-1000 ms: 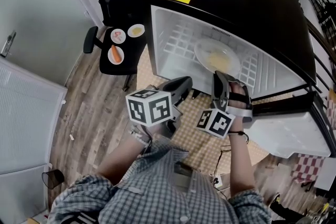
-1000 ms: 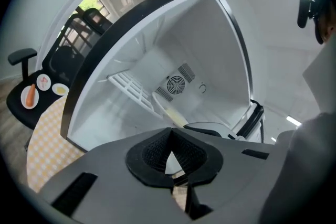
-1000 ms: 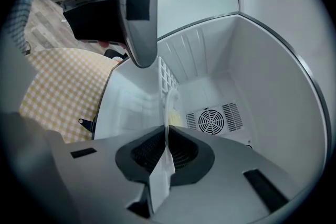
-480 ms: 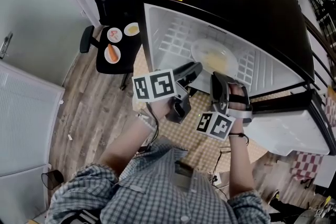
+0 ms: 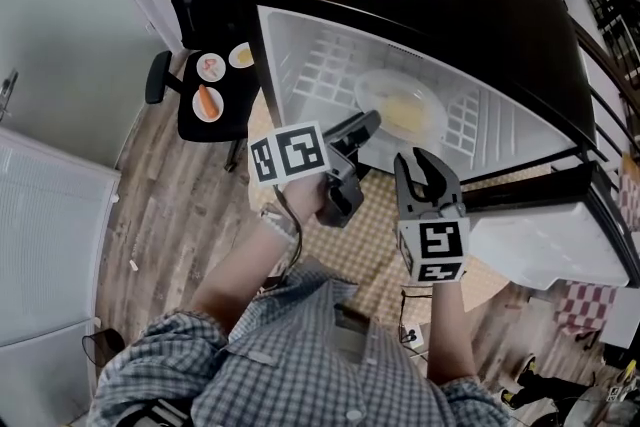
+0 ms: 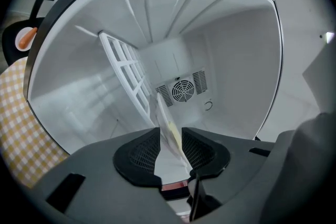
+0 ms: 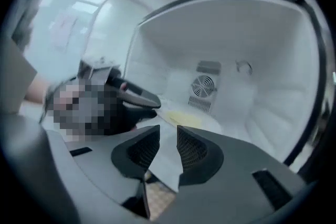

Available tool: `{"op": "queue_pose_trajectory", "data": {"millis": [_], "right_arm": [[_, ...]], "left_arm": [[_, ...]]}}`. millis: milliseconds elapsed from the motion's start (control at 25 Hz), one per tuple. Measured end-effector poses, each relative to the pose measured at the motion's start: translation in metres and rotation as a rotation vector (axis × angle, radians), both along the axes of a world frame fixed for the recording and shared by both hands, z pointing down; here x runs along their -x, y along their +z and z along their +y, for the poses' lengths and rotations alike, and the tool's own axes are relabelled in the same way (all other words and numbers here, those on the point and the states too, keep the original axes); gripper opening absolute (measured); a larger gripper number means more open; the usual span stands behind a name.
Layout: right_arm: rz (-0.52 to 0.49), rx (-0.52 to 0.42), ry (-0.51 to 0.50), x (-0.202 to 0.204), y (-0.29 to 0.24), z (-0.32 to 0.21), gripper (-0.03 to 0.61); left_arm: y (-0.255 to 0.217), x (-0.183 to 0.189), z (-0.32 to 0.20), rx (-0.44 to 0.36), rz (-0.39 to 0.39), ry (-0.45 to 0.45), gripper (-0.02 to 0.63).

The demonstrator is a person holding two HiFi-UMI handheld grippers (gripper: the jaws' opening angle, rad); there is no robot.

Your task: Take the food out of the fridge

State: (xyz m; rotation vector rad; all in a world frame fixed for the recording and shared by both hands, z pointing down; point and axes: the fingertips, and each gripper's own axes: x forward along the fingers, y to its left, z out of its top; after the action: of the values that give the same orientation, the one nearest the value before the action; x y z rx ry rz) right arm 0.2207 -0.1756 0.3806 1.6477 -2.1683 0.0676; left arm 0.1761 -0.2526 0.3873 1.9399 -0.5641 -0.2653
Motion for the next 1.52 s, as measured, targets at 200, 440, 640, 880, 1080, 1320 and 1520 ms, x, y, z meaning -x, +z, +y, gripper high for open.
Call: {"op": "queue_pose_trajectory", "data": {"millis": [200,440,640,880,1080,1320,1520], "right_arm": [[-0.962,0.084,0.183,-0.031,0.007,-0.005,0.069],[-1.332,0.062,0.312,-0.058,0.01,-0.019,0.069],[-1.387,0.083,0.343,-0.061,0.014,-0.025,0.054],[-1.424,0.086,0.33,-0.059,0.011,-0.027,0.04],[-1.43,0.082,0.311,-0.056,0.009,-0.025,0.04],[-1.427,0.086,0.307,-0.052,0.01,-0.019,0.04],[-1.434,0.094,0.308,-0.051,0.013,-0.015,0.038]], "left_arm": [[0.002,0.001,-0.002,0.048,0.043,-0.013,0.118],[0.003,-0.002,-0.001,0.104,0.082,-0.023,0.098],[0.004,-0.003,-0.003,0.131,0.097,-0.04,0.055],[0.004,-0.001,-0.002,0.128,0.102,-0.04,0.046],[0.0,0.001,-0.001,0.11,0.103,-0.038,0.044],[-0.001,0.005,0.005,0.09,0.102,-0.029,0.041],[0.0,0.007,0.009,0.096,0.109,-0.021,0.038]]}}
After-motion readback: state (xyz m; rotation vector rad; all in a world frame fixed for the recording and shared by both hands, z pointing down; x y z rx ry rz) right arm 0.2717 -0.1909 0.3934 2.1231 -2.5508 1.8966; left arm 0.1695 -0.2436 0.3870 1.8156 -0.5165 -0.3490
